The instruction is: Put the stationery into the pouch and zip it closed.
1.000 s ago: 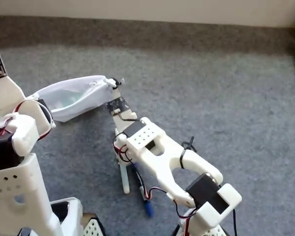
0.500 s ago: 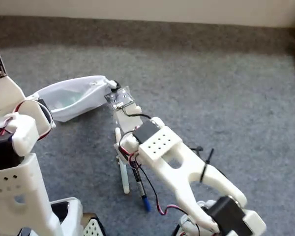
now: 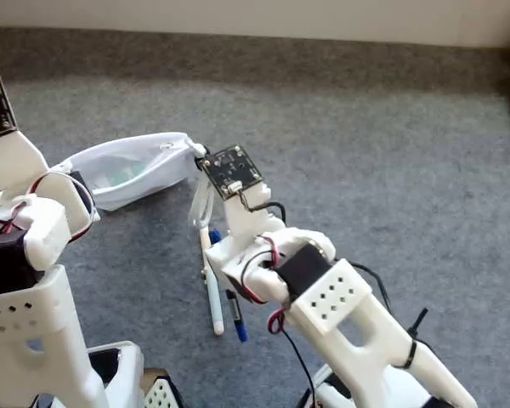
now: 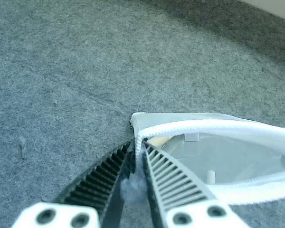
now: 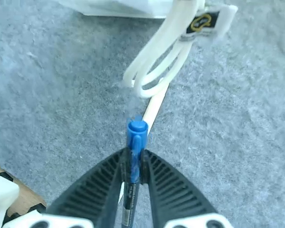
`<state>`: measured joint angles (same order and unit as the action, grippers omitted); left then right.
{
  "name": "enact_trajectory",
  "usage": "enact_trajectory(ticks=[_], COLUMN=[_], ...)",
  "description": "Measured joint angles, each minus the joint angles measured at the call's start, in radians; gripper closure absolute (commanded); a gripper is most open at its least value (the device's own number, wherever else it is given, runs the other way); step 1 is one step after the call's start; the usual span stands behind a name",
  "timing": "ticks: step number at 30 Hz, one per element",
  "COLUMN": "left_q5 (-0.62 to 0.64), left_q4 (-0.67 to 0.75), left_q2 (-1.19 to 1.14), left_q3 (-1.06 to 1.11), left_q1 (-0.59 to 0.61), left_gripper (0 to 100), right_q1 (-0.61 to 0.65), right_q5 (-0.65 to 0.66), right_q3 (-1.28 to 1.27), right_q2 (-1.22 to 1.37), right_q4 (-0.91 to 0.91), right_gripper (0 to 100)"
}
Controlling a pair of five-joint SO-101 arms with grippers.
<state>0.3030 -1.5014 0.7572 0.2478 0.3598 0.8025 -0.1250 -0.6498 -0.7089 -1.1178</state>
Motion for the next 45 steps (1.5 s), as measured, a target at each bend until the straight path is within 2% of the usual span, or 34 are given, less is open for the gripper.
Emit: enact_trajectory(ticks=[15,24,35,45], left_q5=[0.0,0.0,0.0,0.0], left_q4=[0.0,0.0,0.0,0.0], left_q2=[0.0,0.0,0.0,0.0], left_q3=[0.0,0.0,0.0,0.0], left_q1=[0.0,0.0,0.0,0.0], left_gripper=[99,99,99,99], right_q1=[0.0,0.0,0.003,0.003], right_q5=[0.002,0.002,0.002,0.002], right_q3=[0.0,0.0,0.002,0.087], right_q2=[-0.273,-0.374,-0.377,-0.377], right_q4=[0.026,0.201,0.499,0.686], right_gripper=[98.0,98.0,98.0,98.0])
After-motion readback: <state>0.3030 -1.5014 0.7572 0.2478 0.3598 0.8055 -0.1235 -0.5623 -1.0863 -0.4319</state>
